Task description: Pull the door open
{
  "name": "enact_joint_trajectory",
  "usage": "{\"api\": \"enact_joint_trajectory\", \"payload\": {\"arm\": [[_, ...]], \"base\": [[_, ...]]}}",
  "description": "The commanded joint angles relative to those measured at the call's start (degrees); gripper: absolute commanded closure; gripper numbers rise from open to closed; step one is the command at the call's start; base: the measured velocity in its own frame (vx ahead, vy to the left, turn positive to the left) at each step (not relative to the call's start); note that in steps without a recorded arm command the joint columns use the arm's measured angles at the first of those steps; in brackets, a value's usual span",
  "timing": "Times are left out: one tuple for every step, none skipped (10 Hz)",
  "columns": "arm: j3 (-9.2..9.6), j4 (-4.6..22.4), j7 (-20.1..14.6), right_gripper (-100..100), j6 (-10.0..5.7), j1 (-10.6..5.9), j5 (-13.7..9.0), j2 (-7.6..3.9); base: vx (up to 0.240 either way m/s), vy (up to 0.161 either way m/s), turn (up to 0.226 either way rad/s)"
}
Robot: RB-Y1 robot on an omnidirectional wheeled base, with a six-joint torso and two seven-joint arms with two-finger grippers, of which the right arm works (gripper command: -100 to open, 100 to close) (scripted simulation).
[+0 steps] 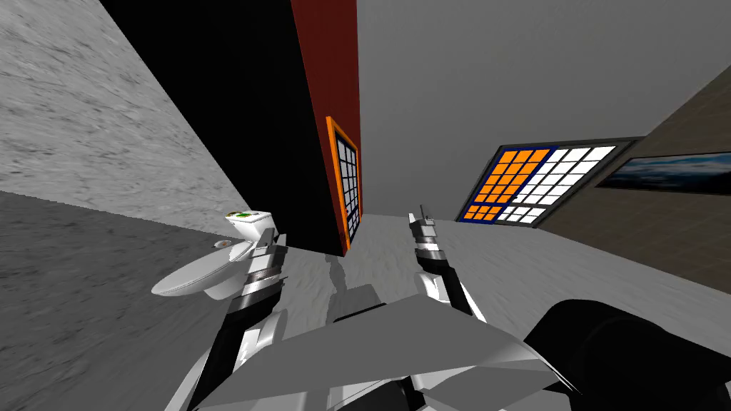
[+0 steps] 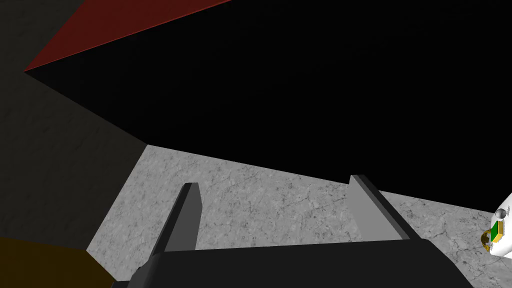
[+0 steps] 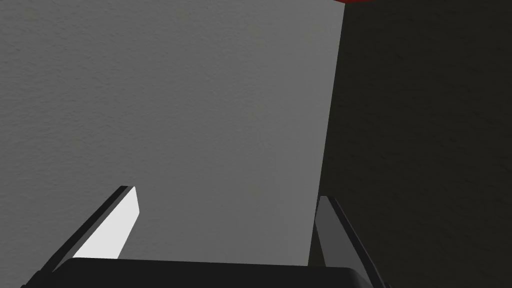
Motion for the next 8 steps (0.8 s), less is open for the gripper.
{"api": "enact_joint_trajectory", "payload": {"arm": [[-0.25,2.0,1.4,-100,-0.71,-0.49,0.8,-0.99],[-0.37,3.0,2.0,-100,-1.04,-0.72,1.2,-1.39],[-0.49,3.9,2.7,-100,-1.38,-0.96,1.6,-1.78],[-0.62,5.0,3.4,-100,-1.75,-1.22,2.0,-2.19],[-0.79,6.3,4.3,-100,-2.23,-1.55,2.5,-2.63],[-0.96,7.7,5.2,-100,-2.71,-1.88,3.1,-3.07],[-1.13,9.1,6.2,-100,-3.20,-2.22,3.6,-3.52],[-1.23,9.9,6.7,-100,-3.50,-2.43,4.0,-3.73]], "base": [[0.079,-0.023,0.158],[0.121,-0.045,0.186],[0.123,-0.045,0.129],[0.128,-0.037,0.104],[0.134,-0.042,0.176],[0.128,-0.046,0.166],[0.149,-0.045,0.164],[0.124,-0.055,0.125]]}}
